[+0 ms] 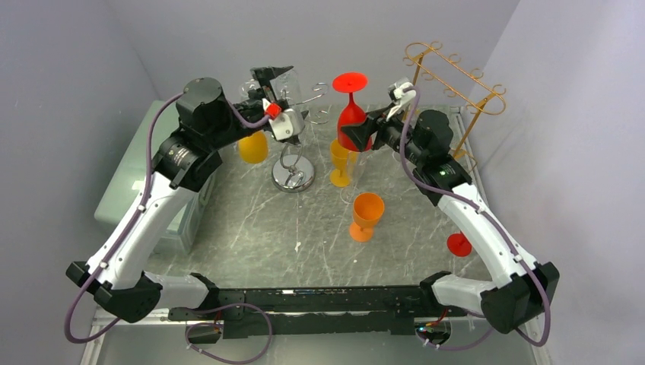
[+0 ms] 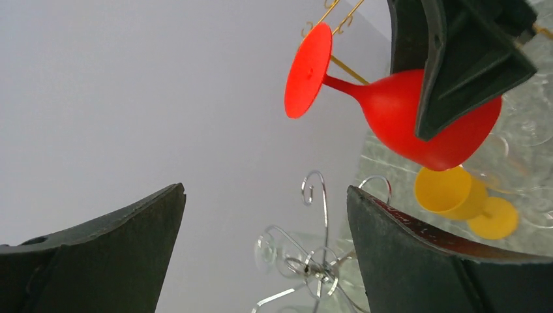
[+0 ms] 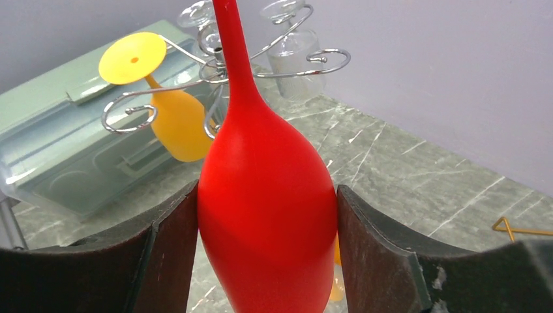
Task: Place the wine glass upside down on the wine glass rack
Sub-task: Turn the wine glass upside down at the wine rack.
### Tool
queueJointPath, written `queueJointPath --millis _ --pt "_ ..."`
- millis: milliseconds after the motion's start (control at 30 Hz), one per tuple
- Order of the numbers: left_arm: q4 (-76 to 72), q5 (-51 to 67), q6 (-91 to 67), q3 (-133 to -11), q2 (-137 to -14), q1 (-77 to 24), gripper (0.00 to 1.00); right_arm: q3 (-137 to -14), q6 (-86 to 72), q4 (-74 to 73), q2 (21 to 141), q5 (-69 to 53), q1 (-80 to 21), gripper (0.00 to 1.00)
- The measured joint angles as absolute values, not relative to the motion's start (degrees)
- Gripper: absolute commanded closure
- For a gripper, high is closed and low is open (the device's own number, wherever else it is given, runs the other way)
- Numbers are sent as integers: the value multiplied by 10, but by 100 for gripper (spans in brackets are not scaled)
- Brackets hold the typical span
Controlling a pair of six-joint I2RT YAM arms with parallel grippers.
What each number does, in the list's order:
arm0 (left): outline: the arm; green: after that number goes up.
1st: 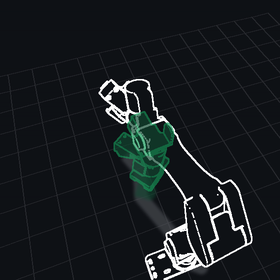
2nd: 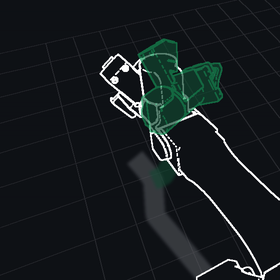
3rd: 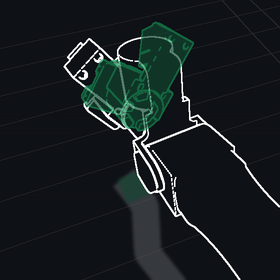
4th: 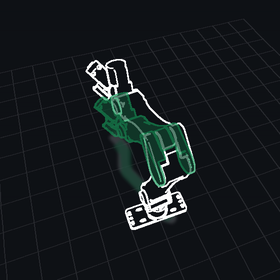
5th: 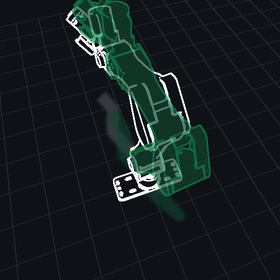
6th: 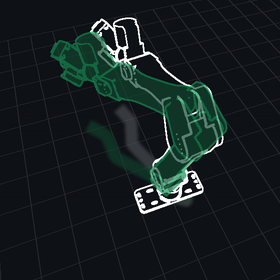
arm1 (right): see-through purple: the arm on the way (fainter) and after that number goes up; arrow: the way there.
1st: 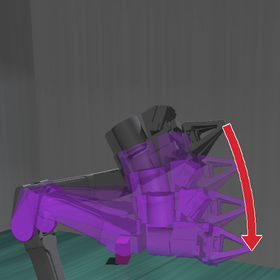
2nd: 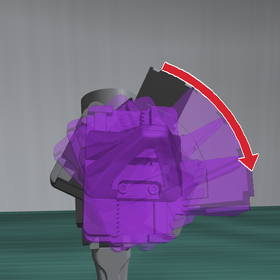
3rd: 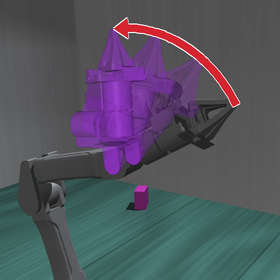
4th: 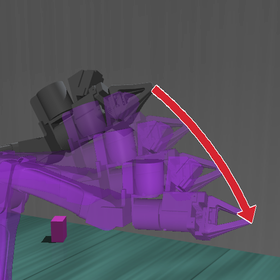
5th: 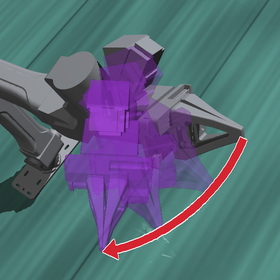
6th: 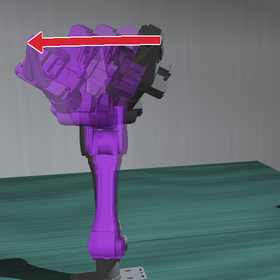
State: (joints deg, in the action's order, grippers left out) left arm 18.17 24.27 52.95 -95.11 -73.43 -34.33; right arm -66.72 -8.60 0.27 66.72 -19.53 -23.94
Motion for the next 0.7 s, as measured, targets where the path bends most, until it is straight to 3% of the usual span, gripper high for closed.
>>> queueJointPath --millis 267,700 --pt "233 185 436 -981 -726 -343 1 -670 -56 31 747 -195 -238 74" --pt "251 170 411 -981 -716 -343 1 -683 -55 77 824 -216 -237 74"
